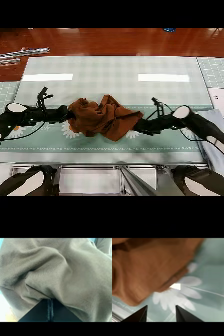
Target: Fold the shirts.
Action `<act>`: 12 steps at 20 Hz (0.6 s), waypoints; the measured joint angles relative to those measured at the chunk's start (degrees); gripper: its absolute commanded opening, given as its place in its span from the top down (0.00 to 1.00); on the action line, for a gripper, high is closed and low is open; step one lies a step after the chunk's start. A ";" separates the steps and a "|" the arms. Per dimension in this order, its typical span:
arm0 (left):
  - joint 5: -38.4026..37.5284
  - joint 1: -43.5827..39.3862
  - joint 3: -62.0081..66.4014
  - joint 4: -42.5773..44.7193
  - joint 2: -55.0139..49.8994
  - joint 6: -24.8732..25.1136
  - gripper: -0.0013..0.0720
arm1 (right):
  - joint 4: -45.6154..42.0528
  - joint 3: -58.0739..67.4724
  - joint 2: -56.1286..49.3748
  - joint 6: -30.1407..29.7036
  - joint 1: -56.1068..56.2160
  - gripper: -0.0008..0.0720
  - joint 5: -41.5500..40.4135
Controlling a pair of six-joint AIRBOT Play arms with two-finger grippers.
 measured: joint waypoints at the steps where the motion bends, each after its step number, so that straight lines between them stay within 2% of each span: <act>1: 0.02 0.00 0.00 0.00 0.00 0.02 0.97 | 1.16 0.96 -1.27 -0.22 1.70 0.43 -0.55; 5: 0.04 0.00 0.00 -0.02 0.00 0.13 0.96 | 4.90 5.18 -5.86 -0.09 8.24 0.44 -3.89; 7: 0.04 0.00 0.00 -0.04 0.00 0.13 0.97 | 6.32 7.23 -8.07 0.39 11.06 0.57 -5.60; 10: 0.09 0.00 0.00 -0.04 0.00 0.13 0.97 | 7.72 9.94 -10.38 0.94 14.10 0.96 -8.11; 12: 0.04 0.07 0.37 -0.04 0.04 0.11 0.97 | 8.07 12.00 -11.02 -0.17 14.84 0.96 -8.33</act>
